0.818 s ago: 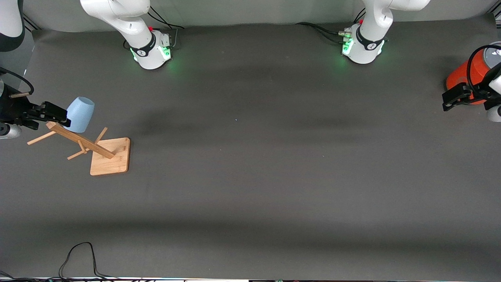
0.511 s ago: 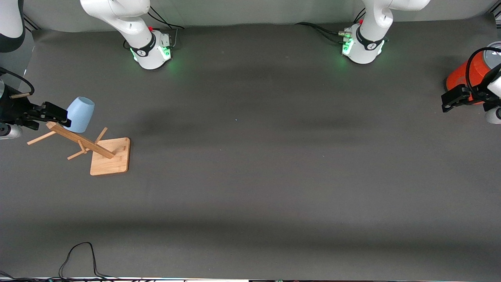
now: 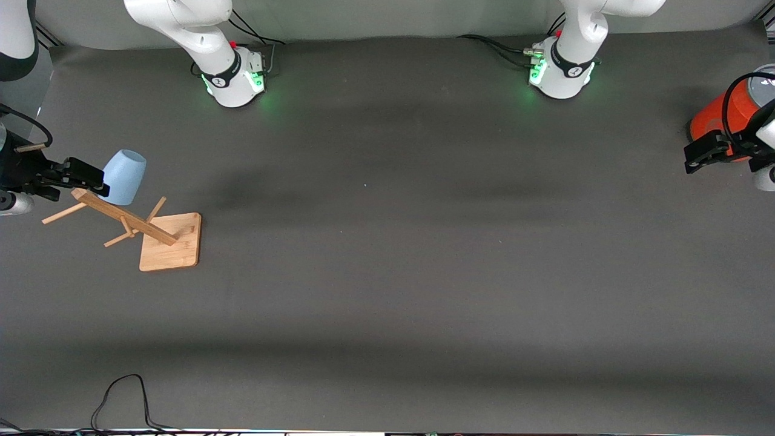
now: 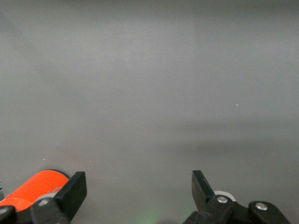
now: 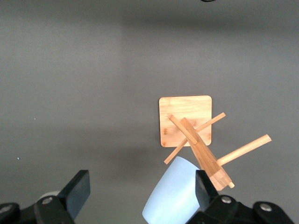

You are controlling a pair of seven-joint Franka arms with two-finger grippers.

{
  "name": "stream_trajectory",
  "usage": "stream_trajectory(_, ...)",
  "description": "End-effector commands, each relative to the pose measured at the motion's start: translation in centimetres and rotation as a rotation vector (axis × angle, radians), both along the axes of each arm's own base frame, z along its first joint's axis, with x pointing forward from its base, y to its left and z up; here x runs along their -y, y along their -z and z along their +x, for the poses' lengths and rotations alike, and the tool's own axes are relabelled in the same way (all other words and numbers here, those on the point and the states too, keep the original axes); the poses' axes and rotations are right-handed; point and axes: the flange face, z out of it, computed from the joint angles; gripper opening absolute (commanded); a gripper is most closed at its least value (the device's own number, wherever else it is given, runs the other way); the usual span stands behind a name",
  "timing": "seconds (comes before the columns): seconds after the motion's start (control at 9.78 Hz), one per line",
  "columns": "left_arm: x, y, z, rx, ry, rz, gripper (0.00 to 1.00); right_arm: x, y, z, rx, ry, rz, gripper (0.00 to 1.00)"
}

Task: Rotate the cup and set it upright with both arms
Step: 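Close the right gripper around the blue cup hanging on the wooden stand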

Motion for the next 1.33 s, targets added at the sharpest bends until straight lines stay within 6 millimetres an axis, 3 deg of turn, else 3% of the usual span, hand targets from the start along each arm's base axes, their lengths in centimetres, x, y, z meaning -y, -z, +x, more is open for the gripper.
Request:
stream_trajectory(0.0, 0.0, -0.4, 0.3, -0.002, 0.011, -0.005, 1.00, 0.0, -0.5, -0.1, 0.010, -0.012, -0.003, 1.00)
stream_trajectory(0.41, 0.7, 3.2, 3.8, -0.048, 0.006, 0.031, 1.00, 0.0, -0.3, -0.1, 0.006, -0.012, -0.002, 1.00)
stream_trajectory(0.61, 1.4, 6.1, 5.5, -0.080, 0.015, 0.040, 1.00, 0.4, -0.8, -0.9, -0.017, -0.006, 0.000, 1.00)
stream_trajectory(1.02, 3.1, 6.2, 7.6, -0.049, 0.025, -0.003, 1.00, 4.7, -2.2, -7.3, -0.041, 0.063, 0.026, 1.00)
stream_trajectory(1.23, 3.2, 6.4, 7.7, -0.050, 0.026, -0.020, 1.00, 6.4, -1.7, -7.5, -0.054, 0.119, 0.034, 1.00)
